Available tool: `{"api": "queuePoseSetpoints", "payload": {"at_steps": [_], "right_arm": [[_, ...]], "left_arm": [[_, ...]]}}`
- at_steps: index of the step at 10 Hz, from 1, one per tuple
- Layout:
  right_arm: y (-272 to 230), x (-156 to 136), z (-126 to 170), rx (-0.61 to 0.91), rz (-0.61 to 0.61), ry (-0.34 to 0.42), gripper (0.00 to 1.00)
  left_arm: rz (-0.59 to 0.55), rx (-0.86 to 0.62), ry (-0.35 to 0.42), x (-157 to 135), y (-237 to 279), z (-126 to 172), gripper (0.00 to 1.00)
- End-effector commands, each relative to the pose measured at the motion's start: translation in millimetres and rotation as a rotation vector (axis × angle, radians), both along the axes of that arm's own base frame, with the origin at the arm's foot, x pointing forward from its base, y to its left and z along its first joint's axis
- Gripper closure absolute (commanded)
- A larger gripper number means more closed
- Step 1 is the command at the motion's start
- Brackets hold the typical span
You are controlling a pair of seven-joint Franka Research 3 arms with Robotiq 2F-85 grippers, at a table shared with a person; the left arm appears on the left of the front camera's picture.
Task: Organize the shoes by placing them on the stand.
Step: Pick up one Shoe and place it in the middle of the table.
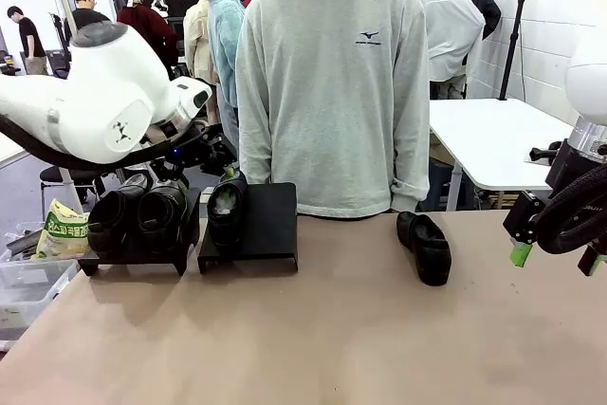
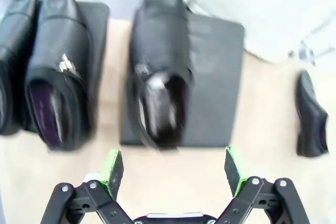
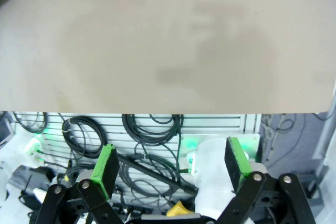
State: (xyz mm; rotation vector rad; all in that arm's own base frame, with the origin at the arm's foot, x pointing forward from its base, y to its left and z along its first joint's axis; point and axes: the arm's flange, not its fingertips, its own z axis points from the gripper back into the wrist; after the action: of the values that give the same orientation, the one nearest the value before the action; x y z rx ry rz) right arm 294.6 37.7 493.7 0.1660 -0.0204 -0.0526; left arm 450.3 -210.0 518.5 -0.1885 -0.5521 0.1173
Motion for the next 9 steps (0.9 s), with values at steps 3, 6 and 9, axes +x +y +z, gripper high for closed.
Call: {"api": "queuePoseSetpoints", "payload": {"at_steps": [3, 6, 9], "right_arm": [[-1.2, -0.6, -0.9, 0.004, 0.012, 0.003, 0.0], [-1.2, -0.6, -0.9, 0.004, 0.012, 0.003, 0.0], [-1.2, -0.6, -0.9, 0.004, 0.012, 0.003, 0.0]], "left_arm": [[-0.182, 0.017, 0.351, -70.5, -26.8, -0.6, 0.0], [-0.314, 0.09, 0.455, -104.5, -61.4, -33.7, 0.0], [-0.287, 0.002, 0.376, -106.6, -65.9, -20.6, 0.0]]}}
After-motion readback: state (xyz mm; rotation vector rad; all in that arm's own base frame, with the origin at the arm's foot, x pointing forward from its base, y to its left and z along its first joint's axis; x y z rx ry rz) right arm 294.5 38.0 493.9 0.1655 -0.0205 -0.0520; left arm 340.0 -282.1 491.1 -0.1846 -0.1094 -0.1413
